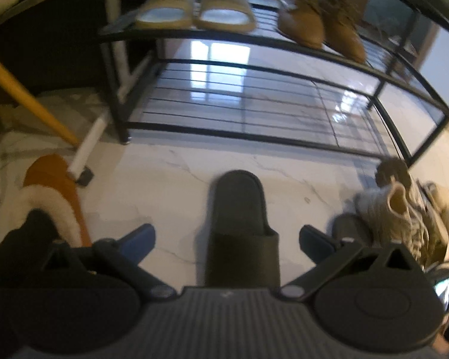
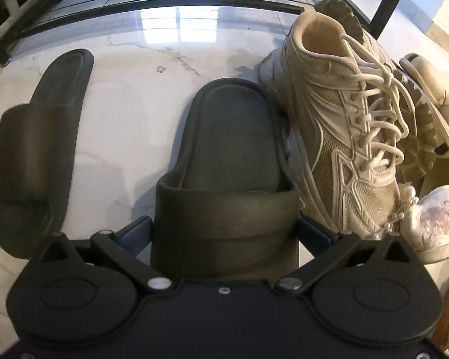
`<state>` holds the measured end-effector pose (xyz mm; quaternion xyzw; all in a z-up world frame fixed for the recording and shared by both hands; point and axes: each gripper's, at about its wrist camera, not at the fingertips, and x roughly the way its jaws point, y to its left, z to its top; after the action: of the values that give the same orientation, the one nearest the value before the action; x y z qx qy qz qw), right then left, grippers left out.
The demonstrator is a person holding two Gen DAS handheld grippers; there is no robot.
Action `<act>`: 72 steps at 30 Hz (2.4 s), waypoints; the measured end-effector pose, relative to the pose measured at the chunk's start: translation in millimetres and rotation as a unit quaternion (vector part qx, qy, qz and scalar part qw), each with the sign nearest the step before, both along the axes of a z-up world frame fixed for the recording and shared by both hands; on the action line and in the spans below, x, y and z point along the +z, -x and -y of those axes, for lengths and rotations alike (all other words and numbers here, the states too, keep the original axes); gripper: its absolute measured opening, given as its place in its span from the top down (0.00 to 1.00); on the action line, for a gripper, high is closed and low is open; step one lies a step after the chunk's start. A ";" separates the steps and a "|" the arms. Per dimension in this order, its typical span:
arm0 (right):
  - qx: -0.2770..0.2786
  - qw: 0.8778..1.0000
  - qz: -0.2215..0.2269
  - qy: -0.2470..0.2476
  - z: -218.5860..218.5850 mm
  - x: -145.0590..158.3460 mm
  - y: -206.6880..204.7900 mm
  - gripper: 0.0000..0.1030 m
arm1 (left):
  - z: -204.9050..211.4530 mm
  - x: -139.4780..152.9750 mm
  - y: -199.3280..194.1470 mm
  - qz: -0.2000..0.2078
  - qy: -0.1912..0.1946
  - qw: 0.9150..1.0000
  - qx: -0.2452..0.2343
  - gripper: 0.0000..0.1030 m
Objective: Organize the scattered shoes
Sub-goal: 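Carry the black slide to the rack and lower it beside the other slide, then close the right tool on both black slides together at their heels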
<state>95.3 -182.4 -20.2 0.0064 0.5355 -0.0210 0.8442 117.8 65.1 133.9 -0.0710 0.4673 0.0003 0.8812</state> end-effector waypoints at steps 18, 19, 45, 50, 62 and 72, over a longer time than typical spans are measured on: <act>0.140 0.989 0.046 0.009 -71.7 -13.3 -48.2 0.01 | -27.4 1.3 -18.0 -0.017 0.022 0.998 0.057 0.01; 0.148 0.988 0.046 0.005 -72.8 -13.2 -45.1 0.01 | -27.6 1.0 -18.3 -0.019 0.023 0.998 0.057 0.01; 0.047 0.990 0.108 -0.080 -53.8 14.1 -44.6 0.00 | -17.8 4.3 -15.0 -0.001 0.004 0.999 0.049 0.01; 0.092 0.972 0.205 -0.063 -54.9 20.9 28.2 0.01 | -13.5 0.1 -13.2 -0.019 0.016 0.999 0.043 0.01; 0.144 0.952 0.264 -0.051 -88.8 -40.6 84.8 0.09 | -5.4 -16.6 -12.2 -0.047 -0.009 0.998 0.043 0.01; 0.148 0.949 0.274 -0.053 -99.6 -65.0 66.4 0.19 | -7.1 -23.2 -17.4 -0.070 -0.005 0.997 0.044 0.01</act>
<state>28.9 -82.9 -85.3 -0.0228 0.2788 0.1350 0.9505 135.2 72.2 110.7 -0.0867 0.5240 0.0461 0.8461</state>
